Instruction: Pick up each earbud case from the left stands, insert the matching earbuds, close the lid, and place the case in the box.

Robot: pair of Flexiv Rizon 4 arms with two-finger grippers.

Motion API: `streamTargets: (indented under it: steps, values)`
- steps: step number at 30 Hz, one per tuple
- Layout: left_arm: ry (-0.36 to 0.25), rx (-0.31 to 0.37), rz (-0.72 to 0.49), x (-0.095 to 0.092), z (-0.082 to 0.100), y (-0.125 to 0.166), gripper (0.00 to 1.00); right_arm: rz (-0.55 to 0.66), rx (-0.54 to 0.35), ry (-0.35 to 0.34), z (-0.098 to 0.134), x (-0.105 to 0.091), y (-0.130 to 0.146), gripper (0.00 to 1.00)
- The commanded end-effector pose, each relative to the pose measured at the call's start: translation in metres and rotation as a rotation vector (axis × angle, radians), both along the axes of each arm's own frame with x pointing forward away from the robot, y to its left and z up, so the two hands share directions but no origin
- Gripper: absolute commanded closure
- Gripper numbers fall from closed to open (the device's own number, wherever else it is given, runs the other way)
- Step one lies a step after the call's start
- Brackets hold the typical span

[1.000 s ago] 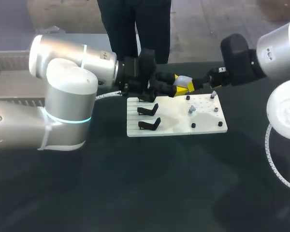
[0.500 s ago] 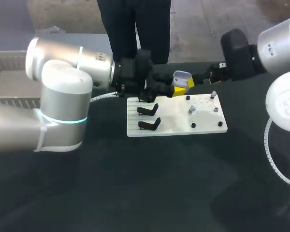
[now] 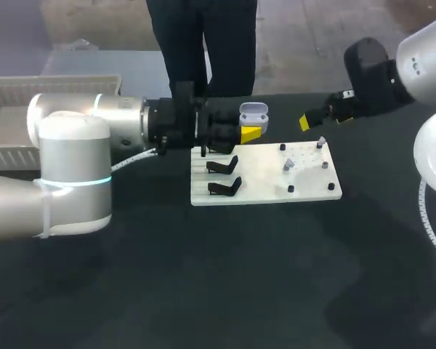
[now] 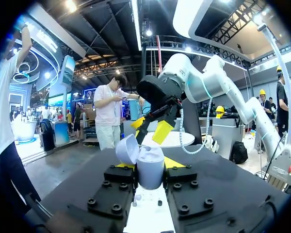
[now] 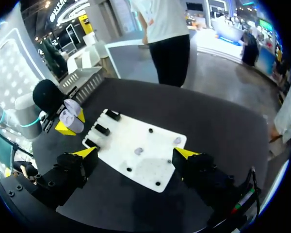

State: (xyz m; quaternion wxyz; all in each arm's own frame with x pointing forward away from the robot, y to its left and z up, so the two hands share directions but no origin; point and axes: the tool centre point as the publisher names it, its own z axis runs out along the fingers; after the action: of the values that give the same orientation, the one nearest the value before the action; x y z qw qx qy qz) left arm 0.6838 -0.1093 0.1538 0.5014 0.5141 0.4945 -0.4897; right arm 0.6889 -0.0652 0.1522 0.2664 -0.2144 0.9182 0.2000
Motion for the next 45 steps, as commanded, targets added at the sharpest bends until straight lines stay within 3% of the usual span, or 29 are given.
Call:
streamTargets:
  steps: [1,6,15,32,42,45]
  values:
    - [-0.021,-0.065,0.009,-0.003,0.001,0.009,1.0,-0.096,-0.152,-0.027,0.004,-0.004,-0.01,0.0]
    - [-0.031,-0.065,0.009,-0.003,0.003,0.011,1.0,-0.118,-0.243,0.006,-0.002,-0.003,-0.023,0.0]
    - [-0.013,-0.04,-0.012,-0.002,0.001,0.009,1.0,-0.132,-0.304,0.05,-0.014,0.002,-0.037,0.0]
    - [-0.015,-0.033,-0.014,-0.002,0.002,0.009,1.0,-0.103,-0.394,0.084,-0.026,0.017,-0.036,0.0]
    - [-0.015,-0.033,-0.014,-0.002,0.002,0.009,1.0,-0.083,-0.509,0.189,-0.054,0.037,-0.028,0.0]
    - [-0.015,-0.033,-0.014,-0.002,0.002,0.009,1.0,-0.062,-0.508,0.197,-0.063,0.044,-0.026,0.0]
